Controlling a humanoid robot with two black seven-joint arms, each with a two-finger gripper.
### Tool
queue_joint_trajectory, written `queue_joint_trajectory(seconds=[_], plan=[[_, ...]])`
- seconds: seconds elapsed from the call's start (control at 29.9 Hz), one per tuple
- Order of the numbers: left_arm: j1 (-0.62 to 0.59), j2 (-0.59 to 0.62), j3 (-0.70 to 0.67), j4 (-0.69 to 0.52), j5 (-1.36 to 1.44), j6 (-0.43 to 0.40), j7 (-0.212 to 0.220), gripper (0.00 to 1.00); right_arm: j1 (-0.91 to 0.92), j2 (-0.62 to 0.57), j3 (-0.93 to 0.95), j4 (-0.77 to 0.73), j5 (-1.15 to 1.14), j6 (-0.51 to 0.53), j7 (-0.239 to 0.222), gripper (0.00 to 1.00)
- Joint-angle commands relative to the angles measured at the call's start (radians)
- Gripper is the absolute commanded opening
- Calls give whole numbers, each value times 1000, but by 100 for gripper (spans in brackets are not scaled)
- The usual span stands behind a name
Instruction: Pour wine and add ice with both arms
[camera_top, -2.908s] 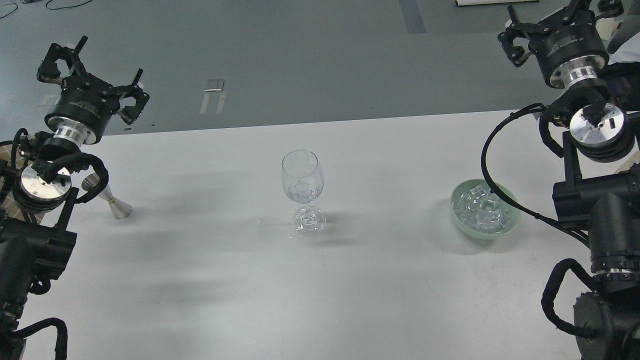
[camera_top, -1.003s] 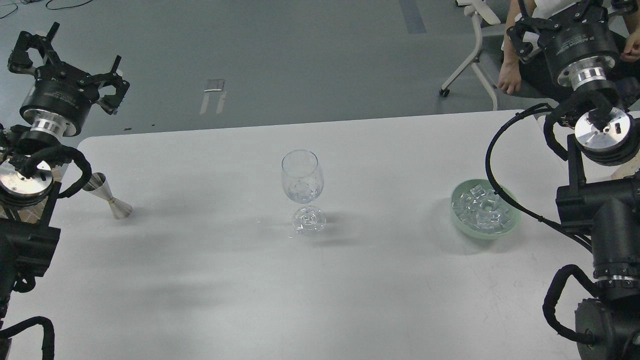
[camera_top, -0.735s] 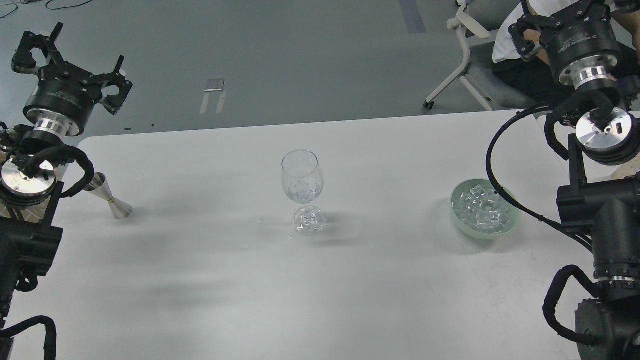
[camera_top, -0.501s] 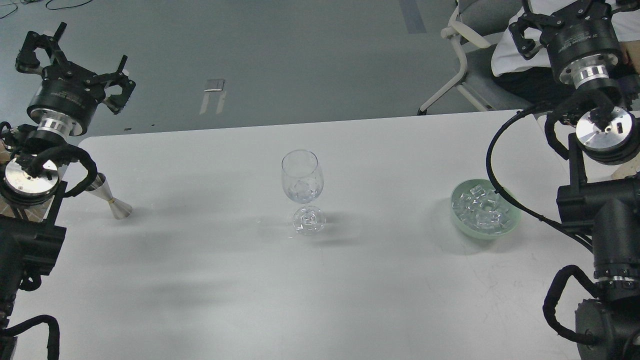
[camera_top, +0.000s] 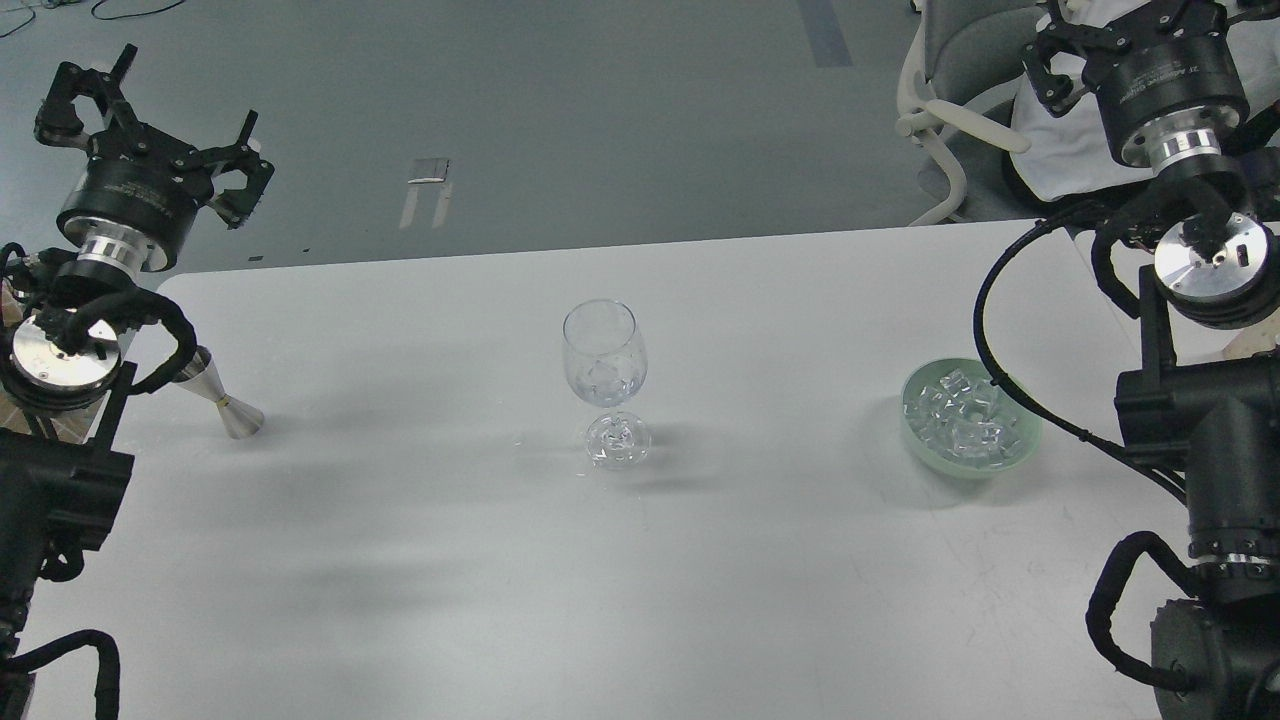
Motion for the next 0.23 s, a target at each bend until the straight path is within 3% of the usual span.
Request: queue_joint_trajectory(seconds=[0.0, 0.2], plan=[[0, -4, 0, 0, 0, 0, 0, 98, -1, 0, 0, 1, -1, -2, 0, 100], [-1, -1, 3, 0, 0, 2, 0, 98, -3, 0, 2, -4, 0, -5, 0, 100]])
